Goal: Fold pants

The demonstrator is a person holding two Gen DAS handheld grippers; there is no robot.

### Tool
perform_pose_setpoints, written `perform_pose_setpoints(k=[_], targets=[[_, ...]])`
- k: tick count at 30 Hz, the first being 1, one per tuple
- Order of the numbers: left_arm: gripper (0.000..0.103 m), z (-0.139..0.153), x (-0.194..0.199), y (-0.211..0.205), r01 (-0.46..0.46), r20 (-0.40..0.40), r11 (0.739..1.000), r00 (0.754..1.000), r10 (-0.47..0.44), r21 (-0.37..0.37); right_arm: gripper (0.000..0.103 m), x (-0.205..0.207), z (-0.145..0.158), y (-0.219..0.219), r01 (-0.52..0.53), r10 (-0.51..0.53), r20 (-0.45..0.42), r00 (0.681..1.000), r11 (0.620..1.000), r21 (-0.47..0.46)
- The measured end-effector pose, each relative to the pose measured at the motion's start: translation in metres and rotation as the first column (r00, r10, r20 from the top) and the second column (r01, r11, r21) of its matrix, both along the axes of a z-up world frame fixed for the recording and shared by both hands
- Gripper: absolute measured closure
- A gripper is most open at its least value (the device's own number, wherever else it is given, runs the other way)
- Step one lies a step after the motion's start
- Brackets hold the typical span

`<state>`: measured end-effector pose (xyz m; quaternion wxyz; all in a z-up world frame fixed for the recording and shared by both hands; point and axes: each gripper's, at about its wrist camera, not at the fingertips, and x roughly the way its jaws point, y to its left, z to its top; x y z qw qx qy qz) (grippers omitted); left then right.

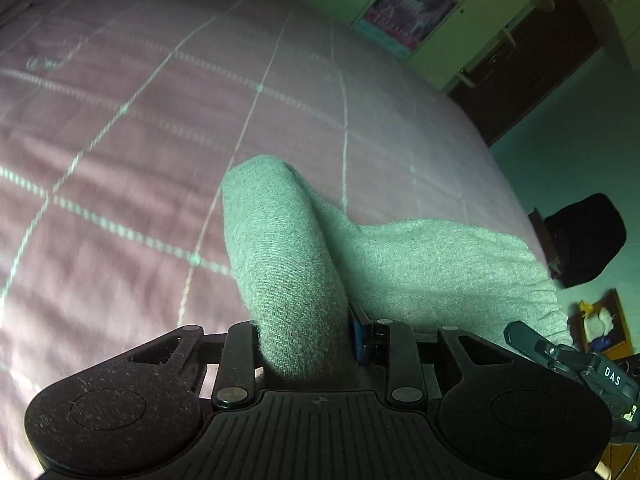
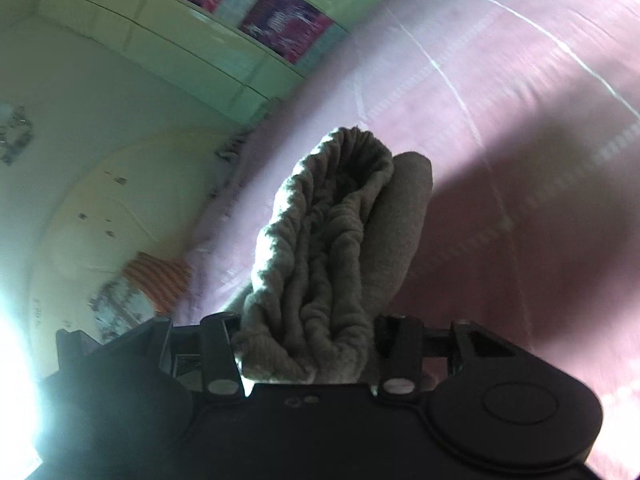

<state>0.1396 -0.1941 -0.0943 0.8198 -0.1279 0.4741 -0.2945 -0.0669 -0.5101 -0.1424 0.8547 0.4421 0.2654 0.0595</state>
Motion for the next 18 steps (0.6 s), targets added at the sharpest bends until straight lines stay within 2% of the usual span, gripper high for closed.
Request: perform_pose_setpoints(k=[5,10,14,18], targets=[[0.074,0.042,0.025,-0.006,-0.005,0.097,1.0,0.995,0.006,-0.017,0.057,0.02,0.034,-0.01,-0.001,0.003,0.085,0.996,1.0,-0.025],[0.074,0.067,0.058,-0.028,-0.018,0.157,1.0,0.987,0.018,-0.004,0.057,0.053,0.056,-0.026,0.008,0.0,0.14,0.99,0.999,-0.05],[0.074,0.068,0.08,-0.048,-0.026,0.185,0.999,0.983,0.017,0.045,0.057,0.081,0.059,-0.037,0.017,-0.008,0.151,0.988,0.998,-0.062],[0.074,0.052,0.098,-0.068,-0.044,0.186,0.994,0.982,0.024,0.103,0.057,0.103,0.049,-0.039,0.019,-0.009,0.131,0.991,0.997,-0.078]])
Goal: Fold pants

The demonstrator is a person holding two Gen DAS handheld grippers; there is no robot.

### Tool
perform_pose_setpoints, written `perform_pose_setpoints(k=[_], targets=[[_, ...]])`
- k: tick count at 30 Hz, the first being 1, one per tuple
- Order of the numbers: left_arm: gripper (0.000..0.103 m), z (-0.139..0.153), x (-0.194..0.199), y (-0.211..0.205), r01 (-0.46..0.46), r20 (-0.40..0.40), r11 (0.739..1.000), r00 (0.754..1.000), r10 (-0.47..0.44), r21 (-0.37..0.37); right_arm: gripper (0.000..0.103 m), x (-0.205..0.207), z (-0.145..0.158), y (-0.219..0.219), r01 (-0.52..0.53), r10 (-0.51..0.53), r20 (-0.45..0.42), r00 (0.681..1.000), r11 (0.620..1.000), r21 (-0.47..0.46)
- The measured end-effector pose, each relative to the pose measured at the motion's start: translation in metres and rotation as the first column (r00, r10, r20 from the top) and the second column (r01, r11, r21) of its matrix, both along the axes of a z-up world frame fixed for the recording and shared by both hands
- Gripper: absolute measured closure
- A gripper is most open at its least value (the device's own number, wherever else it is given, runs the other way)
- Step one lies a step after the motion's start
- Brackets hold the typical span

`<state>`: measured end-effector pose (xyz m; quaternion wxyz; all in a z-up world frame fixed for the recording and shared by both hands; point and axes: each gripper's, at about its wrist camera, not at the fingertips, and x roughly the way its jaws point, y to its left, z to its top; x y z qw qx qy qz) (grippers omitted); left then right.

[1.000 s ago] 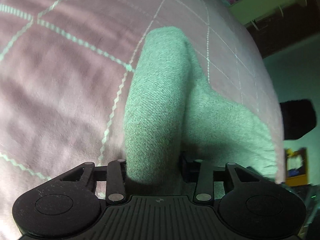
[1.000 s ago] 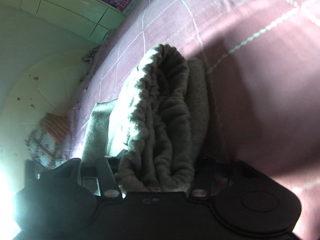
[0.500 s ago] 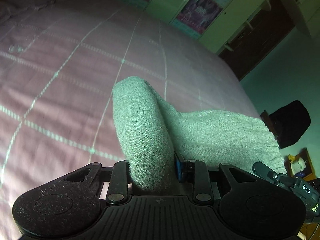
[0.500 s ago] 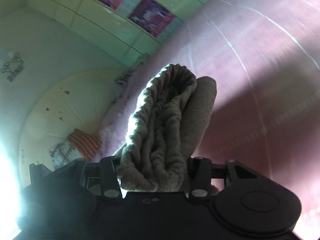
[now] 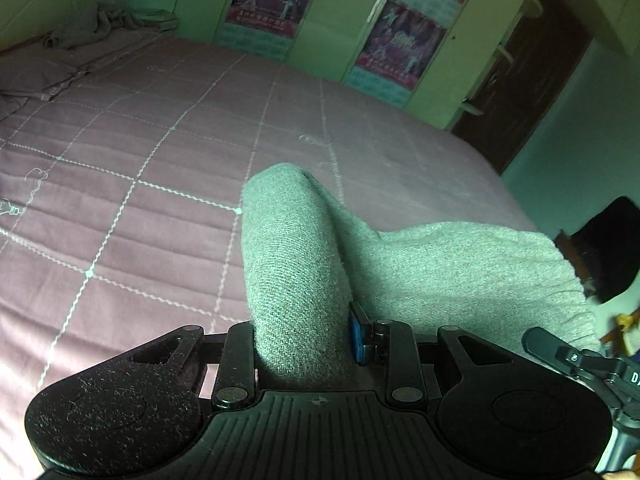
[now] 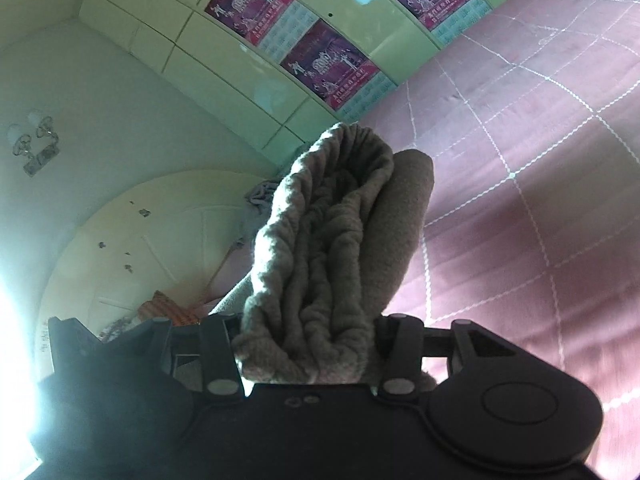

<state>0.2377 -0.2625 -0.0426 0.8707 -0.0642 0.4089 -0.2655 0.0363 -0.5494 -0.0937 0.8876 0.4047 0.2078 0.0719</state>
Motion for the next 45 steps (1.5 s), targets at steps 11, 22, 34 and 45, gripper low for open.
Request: perform_pose_setpoints(k=[11,22,34,45], targets=[[0.057,-0.093,0.005,-0.064,0.026,0.059,0.943,0.997,-0.048,0.331,0.047,0.036,-0.073,-0.019,0.09,-0.095,-0.213,0.972,0.995,-0.033],[0.034,-0.076,-0.029,-0.047,-0.078,0.171,0.927,0.985,0.016,0.368,0.025,-0.005,-0.047,0.006,0.163,-0.268,-0.253,0.929,0.915,-0.369],[0.034,-0.098,-0.057,-0.064,0.024,0.123,0.906,0.989,-0.084,0.423,0.056,0.031,-0.023,0.078,-0.025,-0.211,-0.278,0.937,0.754,-0.657],[0.018,-0.082,-0.061,-0.062,0.011,0.086,0.914,0.995,-0.05,0.405,0.049,0.04,-0.034,0.092,-0.044,-0.255,-0.324,0.911,0.721,-0.692]])
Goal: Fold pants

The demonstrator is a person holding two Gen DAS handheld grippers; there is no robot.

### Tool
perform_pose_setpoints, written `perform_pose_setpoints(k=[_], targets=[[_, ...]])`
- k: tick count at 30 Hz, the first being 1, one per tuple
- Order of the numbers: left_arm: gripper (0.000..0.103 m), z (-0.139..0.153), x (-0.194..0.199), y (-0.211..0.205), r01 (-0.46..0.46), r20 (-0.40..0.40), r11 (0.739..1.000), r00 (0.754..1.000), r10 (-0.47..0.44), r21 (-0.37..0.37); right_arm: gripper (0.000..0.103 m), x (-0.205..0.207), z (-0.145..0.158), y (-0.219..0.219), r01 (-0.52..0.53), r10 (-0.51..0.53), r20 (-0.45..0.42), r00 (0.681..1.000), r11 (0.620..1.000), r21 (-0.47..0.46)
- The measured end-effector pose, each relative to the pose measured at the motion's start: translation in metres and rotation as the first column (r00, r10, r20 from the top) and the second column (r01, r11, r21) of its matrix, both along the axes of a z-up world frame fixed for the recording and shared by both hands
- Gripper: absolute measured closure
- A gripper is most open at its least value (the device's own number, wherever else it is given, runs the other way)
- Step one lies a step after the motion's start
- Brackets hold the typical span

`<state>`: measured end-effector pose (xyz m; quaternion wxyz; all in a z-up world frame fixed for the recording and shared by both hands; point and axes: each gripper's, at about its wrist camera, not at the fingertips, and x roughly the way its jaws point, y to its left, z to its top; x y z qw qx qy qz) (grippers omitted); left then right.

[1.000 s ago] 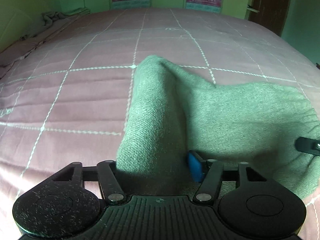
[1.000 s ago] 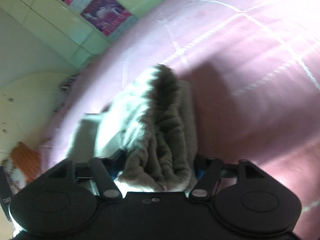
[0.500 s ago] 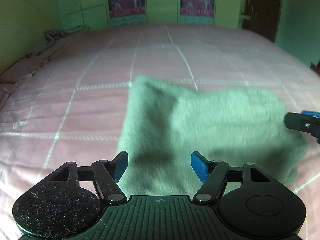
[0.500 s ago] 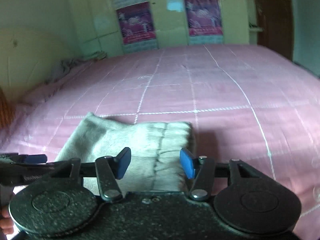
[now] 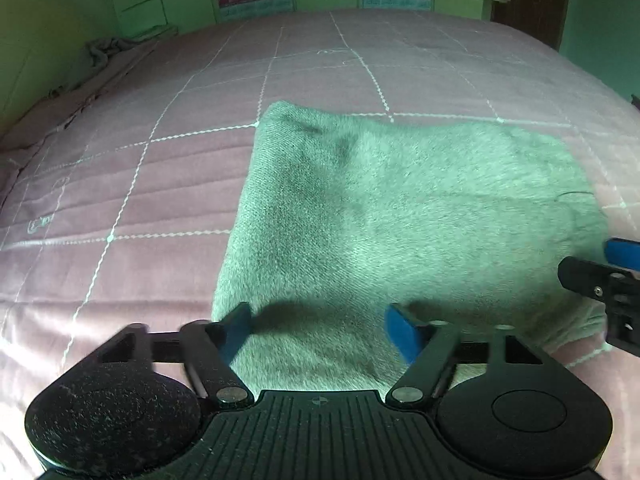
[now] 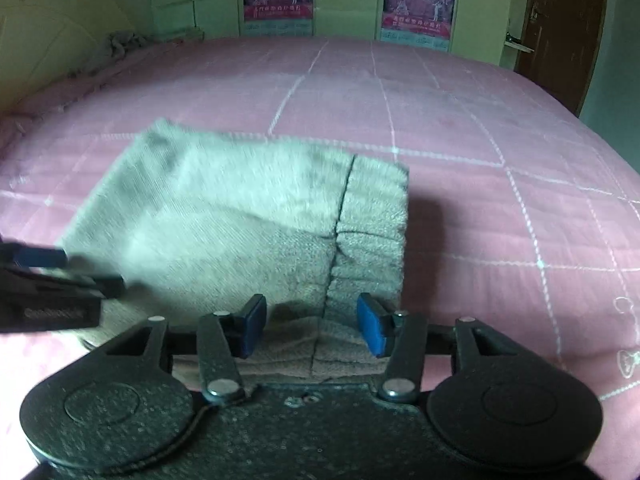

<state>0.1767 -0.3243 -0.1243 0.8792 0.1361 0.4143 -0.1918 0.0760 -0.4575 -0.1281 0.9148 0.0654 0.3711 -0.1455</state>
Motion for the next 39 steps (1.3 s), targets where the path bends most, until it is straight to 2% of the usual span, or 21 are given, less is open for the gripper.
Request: perform_pose_setpoints(k=[2,4,6,9,13,17,19,22,24,26,28,30,33,36,39], targets=[[0.011,0.01,-0.009,0.006,-0.016,0.025,0.999,1.0,0.016,-0.031,0.034,-0.01,0.011,0.002,0.023,-0.024,0.042,0.999,0.999,0.024],[0.009,0.023,-0.02,0.012,-0.017,0.046,0.999,0.999,0.02,-0.051,0.034,-0.027,0.019,0.005,0.045,-0.048,0.07,0.996,0.998,0.046],[0.0,0.035,-0.03,0.018,-0.022,0.056,0.998,0.998,0.025,-0.051,0.034,-0.043,0.024,0.007,0.057,-0.064,0.081,0.995,0.995,0.086],[0.0,0.055,-0.051,0.031,-0.021,0.084,0.997,0.996,0.027,-0.068,0.033,-0.068,0.03,0.012,0.063,-0.074,0.084,0.994,0.99,0.127],[0.0,0.074,-0.082,0.05,-0.019,0.064,0.998,0.998,0.022,-0.053,0.029,-0.104,0.038,0.024,0.067,-0.084,0.092,0.992,0.982,0.175],[0.0,0.089,-0.124,0.071,0.007,0.086,0.999,0.996,-0.004,-0.032,0.024,-0.137,0.045,0.041,0.033,-0.057,0.099,0.993,0.974,0.222],[0.0,0.098,-0.146,0.081,0.025,0.113,1.0,0.993,-0.024,-0.006,0.022,-0.152,0.048,0.051,0.003,-0.029,0.099,0.995,0.966,0.259],[0.0,0.113,-0.18,0.093,0.024,0.155,0.998,0.987,-0.033,0.063,0.012,-0.177,0.054,0.064,-0.045,0.013,0.105,0.994,0.95,0.31],[0.0,0.124,-0.204,0.103,0.029,0.204,0.996,0.978,-0.045,0.082,0.008,-0.192,0.059,0.073,-0.063,0.027,0.113,0.993,0.941,0.331],[0.0,0.136,-0.227,0.116,0.016,0.247,0.998,0.969,-0.03,0.06,0.001,-0.209,0.066,0.081,-0.081,0.034,0.14,0.99,0.933,0.35],[0.0,0.149,-0.244,0.13,-0.004,0.246,1.0,0.969,0.001,0.013,0.0,-0.227,0.075,0.087,-0.091,0.026,0.178,0.984,0.925,0.368],[0.0,0.158,-0.258,0.142,-0.029,0.242,0.999,0.97,0.036,-0.03,0.0,-0.245,0.084,0.093,-0.078,0.0,0.206,0.978,0.925,0.372],[0.0,0.165,-0.279,0.153,-0.086,0.254,0.995,0.962,0.096,-0.048,0.0,-0.264,0.096,0.104,0.025,-0.083,0.172,0.982,0.948,0.317],[0.0,0.166,-0.298,0.159,-0.111,0.262,0.993,0.958,0.119,-0.044,0.0,-0.288,0.108,0.113,0.026,-0.09,0.243,0.966,0.966,0.256],[0.0,0.169,-0.312,0.166,-0.112,0.268,0.991,0.955,0.129,-0.077,0.0,-0.309,0.122,0.12,0.052,-0.117,0.326,0.938,0.978,0.2]])
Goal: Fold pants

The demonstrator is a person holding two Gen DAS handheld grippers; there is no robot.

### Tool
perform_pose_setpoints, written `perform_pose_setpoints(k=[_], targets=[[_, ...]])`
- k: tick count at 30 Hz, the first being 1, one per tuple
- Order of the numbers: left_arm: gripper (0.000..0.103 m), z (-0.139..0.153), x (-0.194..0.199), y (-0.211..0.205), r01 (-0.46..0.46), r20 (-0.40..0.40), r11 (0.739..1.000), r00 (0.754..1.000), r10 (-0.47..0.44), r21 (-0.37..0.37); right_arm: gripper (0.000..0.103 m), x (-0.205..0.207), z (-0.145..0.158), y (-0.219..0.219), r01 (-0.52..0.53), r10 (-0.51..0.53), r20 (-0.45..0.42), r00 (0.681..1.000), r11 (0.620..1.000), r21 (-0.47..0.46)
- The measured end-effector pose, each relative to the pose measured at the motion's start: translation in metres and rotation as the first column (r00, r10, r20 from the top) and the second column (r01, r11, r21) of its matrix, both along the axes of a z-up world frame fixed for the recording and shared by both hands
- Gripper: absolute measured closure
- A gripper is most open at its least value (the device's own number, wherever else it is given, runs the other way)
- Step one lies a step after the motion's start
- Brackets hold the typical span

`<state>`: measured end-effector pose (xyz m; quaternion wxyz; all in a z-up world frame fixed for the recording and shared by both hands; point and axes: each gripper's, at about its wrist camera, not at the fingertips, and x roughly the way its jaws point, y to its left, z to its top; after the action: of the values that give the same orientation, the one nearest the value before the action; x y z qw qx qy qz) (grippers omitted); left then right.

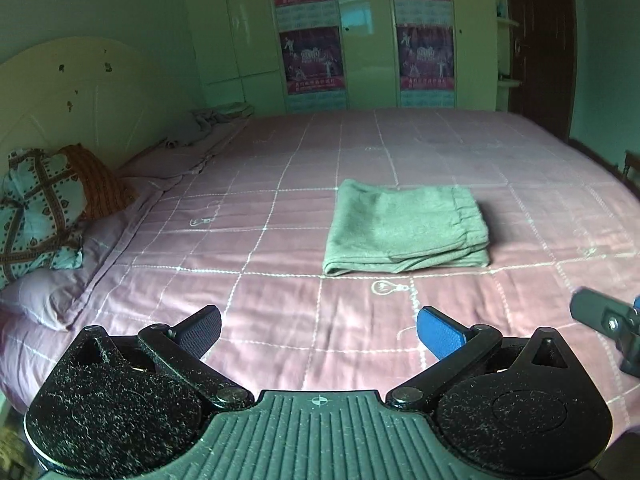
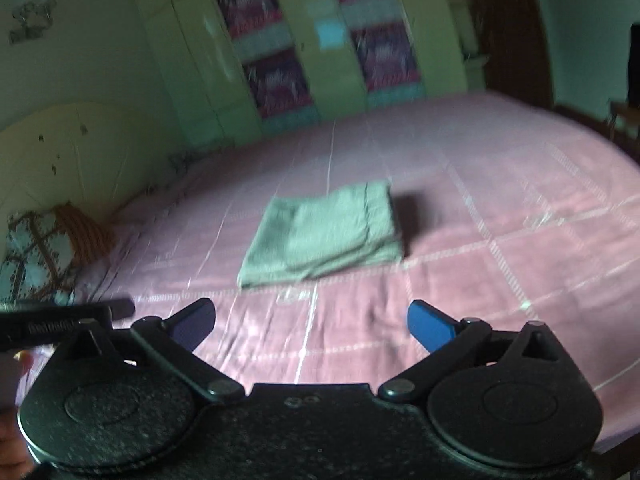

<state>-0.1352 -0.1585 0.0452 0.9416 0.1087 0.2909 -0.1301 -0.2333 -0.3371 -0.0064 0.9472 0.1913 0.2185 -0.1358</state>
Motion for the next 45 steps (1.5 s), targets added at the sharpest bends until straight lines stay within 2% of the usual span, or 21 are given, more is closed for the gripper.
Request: perform_pose_setpoints(k=[4,7,12,17,21,39,45], targets=[[0.0,0.006,-0.012,0.005,-0.006,0.001,0.999,1.0,0.006,-0.034,0.0,-0.002,0.02,0.005,0.027,-0.033,-0.037,0.999,0.988,-0.152],[0.0,0.006,-0.016,0.002,-0.02,0.0,1.0,1.0,0.02,-0.013,0.0,-0.009,0.024,0.004,0.054,-0.055,-0.004,0.998,0.982,-0.182],[0.0,0.004,-0.019,-0.006,-0.016,-0.002,1.0,1.0,0.016,-0.009,0.0,-0.008,0.019,0.005,0.044,-0.053,-0.032,0.998,0.974,-0.224],[0.0,0.0,-0.018,-0.008,0.003,-0.036,0.999,0.999,-0.005,-0.054,0.0,-0.01,0.019,-0.002,0.045,-0.053,-0.033,0.998,0.979,-0.2],[0.0,-0.004,-0.017,-0.015,0.018,-0.032,0.999,0.999,-0.019,-0.035,0.0,-0.015,0.024,-0.006,0.066,-0.068,-0.002,0.998,0.981,-0.185],[0.0,-0.006,-0.009,-0.016,0.001,-0.035,0.998,0.999,-0.003,-0.058,0.0,-0.019,0.027,-0.006,0.077,-0.075,0.017,0.997,0.975,-0.208],[0.0,-0.005,-0.008,-0.012,0.017,-0.048,0.993,0.999,-0.022,-0.116,0.0,-0.024,0.028,-0.008,0.085,-0.078,0.041,0.996,0.976,-0.199]])
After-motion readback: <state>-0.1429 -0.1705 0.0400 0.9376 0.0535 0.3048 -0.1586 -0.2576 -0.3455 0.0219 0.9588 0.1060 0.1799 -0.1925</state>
